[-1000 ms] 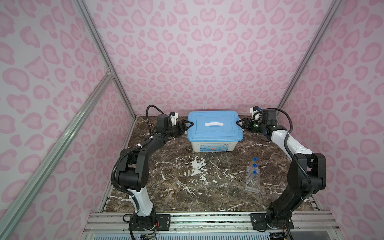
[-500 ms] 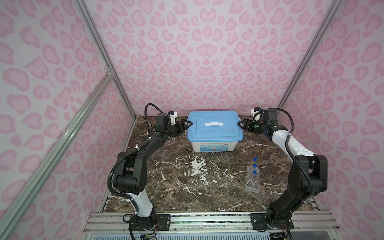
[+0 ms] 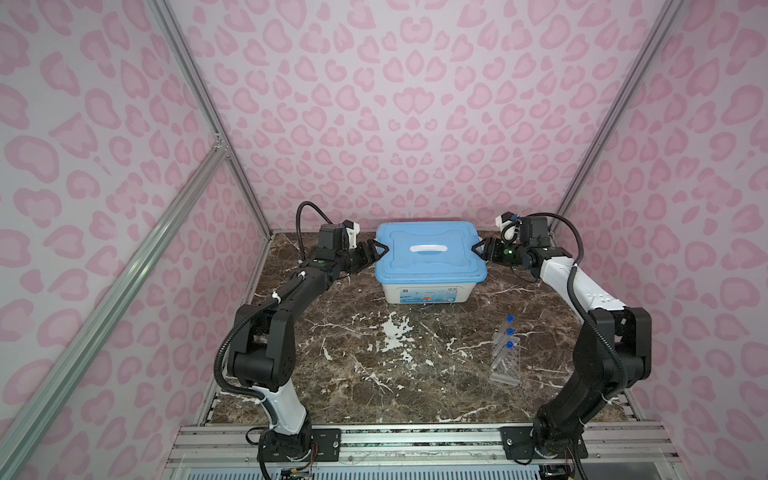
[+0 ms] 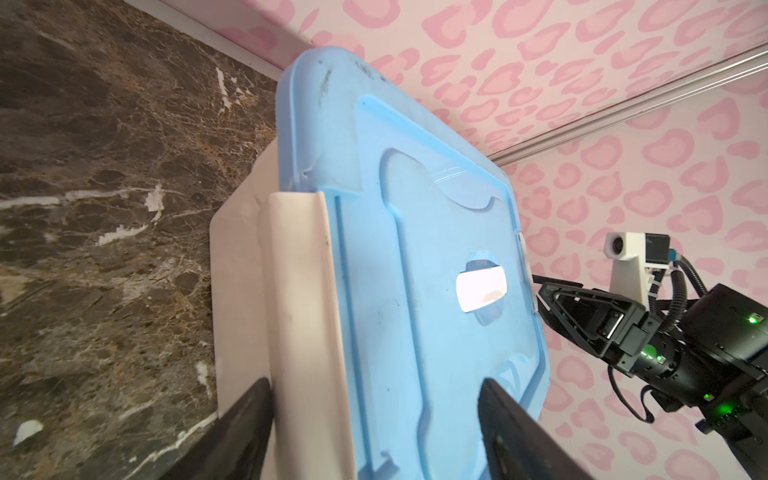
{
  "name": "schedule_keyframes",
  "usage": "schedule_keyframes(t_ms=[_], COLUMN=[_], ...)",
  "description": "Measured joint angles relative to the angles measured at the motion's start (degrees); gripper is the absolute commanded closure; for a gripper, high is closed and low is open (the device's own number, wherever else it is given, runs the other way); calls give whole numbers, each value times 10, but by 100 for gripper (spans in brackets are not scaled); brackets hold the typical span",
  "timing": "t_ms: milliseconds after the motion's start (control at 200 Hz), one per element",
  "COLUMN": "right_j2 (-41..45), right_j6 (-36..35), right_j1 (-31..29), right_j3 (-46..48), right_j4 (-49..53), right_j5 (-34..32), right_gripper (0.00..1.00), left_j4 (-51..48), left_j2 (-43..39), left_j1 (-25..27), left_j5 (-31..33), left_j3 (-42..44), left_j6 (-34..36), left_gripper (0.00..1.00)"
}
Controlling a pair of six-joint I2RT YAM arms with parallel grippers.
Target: Organize the chemistry lab equipment
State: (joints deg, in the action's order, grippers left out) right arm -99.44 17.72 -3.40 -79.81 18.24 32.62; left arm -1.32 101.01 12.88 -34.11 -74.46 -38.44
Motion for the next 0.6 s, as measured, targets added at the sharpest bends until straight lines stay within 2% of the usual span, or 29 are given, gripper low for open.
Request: schedule_keyframes(t_ms=[165, 255, 600], right_j2=[-3, -4, -19], right_j6=[-4, -5, -14], right_j1=[-3, -3, -17], right_j3=[-6, -6, -27], right_j4=[16, 19, 38], right_j5=[-12, -21, -30], right_gripper=[32, 31, 41], left_j4=[-20, -32, -55], left_j2=[0, -1, -4], left_j1=[3, 4, 12], left_j5=[11, 17, 40], left_j3=[-8, -9, -15], left_j6=[15, 21, 40], left_gripper=[23, 25, 31])
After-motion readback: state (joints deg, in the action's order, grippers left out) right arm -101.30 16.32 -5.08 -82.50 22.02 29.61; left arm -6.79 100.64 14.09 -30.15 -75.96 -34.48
